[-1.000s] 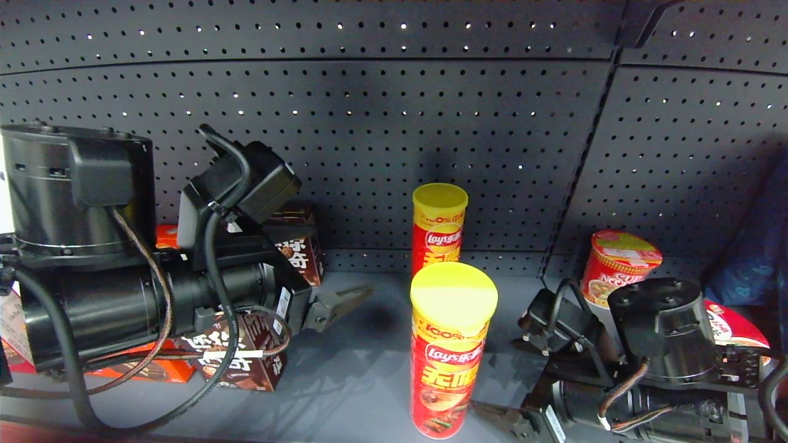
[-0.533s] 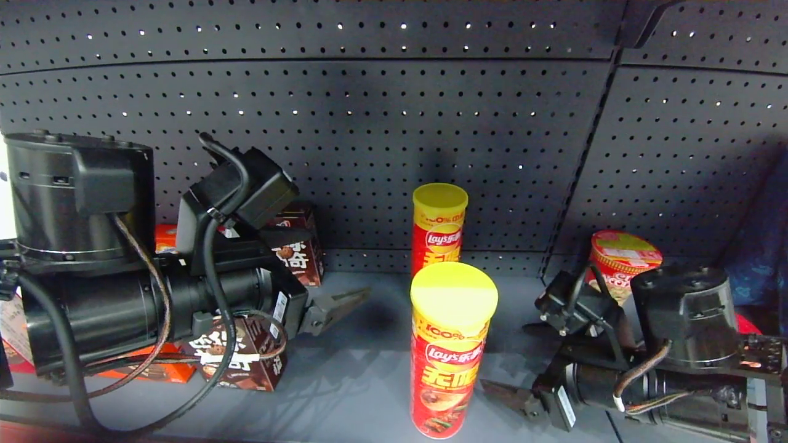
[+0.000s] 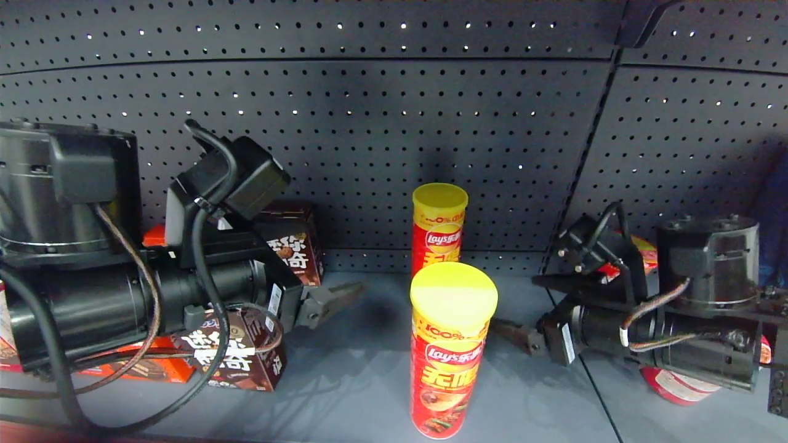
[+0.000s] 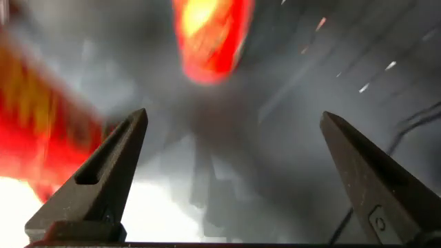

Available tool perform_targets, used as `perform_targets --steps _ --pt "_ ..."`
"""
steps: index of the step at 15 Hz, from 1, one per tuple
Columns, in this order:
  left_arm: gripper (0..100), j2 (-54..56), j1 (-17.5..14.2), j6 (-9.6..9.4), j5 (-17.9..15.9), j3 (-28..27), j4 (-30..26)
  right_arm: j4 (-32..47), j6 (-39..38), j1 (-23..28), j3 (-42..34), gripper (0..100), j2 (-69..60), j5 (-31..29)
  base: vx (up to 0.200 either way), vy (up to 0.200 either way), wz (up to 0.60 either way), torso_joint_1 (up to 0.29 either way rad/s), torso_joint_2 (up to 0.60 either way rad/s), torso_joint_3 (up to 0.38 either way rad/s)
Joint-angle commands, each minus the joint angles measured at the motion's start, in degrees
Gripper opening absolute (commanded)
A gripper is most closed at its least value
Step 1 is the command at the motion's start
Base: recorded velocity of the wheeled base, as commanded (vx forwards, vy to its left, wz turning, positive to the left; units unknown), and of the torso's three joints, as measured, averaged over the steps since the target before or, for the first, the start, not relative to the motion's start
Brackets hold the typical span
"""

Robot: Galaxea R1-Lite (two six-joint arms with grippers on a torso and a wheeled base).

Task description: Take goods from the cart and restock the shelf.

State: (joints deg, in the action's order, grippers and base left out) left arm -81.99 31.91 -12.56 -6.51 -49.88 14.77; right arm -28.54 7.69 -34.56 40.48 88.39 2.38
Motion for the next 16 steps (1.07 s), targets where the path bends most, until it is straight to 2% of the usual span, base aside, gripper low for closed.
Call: perform_targets --steps 1,2,4,5,6,7,8,9,11,14,16 --pt "100 2.01 -0.27 0.08 0.09 -1.62 -0.01 0.33 0.04 2.74 6.71 100 -1.91 0.0 0.0 0.0 0.0 0.0 0.0 0.0" --pt "100 3.42 -1.59 0.08 0.09 -1.88 -0.01 0.41 0.04 3.1 8.21 100 -3.23 -0.36 0.0 0.0 0.0 0.0 0.0 0.0" --pt "100 7.02 -6.43 0.08 0.01 -1.27 0.61 0.33 -0.22 4.15 7.42 100 -6.92 -0.97 0.0 0.0 0.0 0.0 0.0 0.0" --pt "100 9.57 -9.85 0.95 -0.35 0.14 2.1 -0.03 -0.31 5.12 5.75 100 -9.12 -1.15 0.0 0.0 0.0 0.0 0.0 0.0" --pt "100 11.15 -11.7 2.01 -0.52 1.37 3.07 -0.29 -0.31 6.35 4.69 100 -10.43 -1.15 0.0 0.0 0.0 0.0 0.0 0.0" --pt "100 15.11 -14.78 3.77 -0.79 4.27 4.21 -0.73 -0.22 8.54 2.41 100 -13.69 -1.15 0.0 0.0 0.0 0.0 0.0 0.0" --pt "100 17.48 -16.36 4.47 -0.79 5.94 4.21 -0.73 -0.22 9.69 1.18 100 -15.53 -1.15 0.0 0.0 0.0 0.0 0.0 0.0" --pt "100 22.76 -19.61 5.53 -0.87 10.25 4.12 -0.47 -0.05 12.15 -1.55 100 -19.49 -1.15 0.0 0.0 0.0 0.0 0.0 0.0" --pt "100 32.95 -24.0 5.88 -0.79 18.07 3.68 -0.2 -0.05 16.45 -6.56 100 -26.78 -1.23 0.0 0.0 0.0 0.0 0.0 0.0" --pt "100 42.27 -24.44 5.96 0.71 25.63 3.59 -0.2 -0.05 24.37 -12.54 100 -34.25 -0.97 0.0 0.0 0.0 0.0 0.0 0.0" --pt "100 43.67 -24.53 5.96 3.17 26.86 3.51 -0.11 -0.13 29.29 -16.14 100 -39.26 -0.62 0.0 0.0 0.0 0.0 0.0 0.0"
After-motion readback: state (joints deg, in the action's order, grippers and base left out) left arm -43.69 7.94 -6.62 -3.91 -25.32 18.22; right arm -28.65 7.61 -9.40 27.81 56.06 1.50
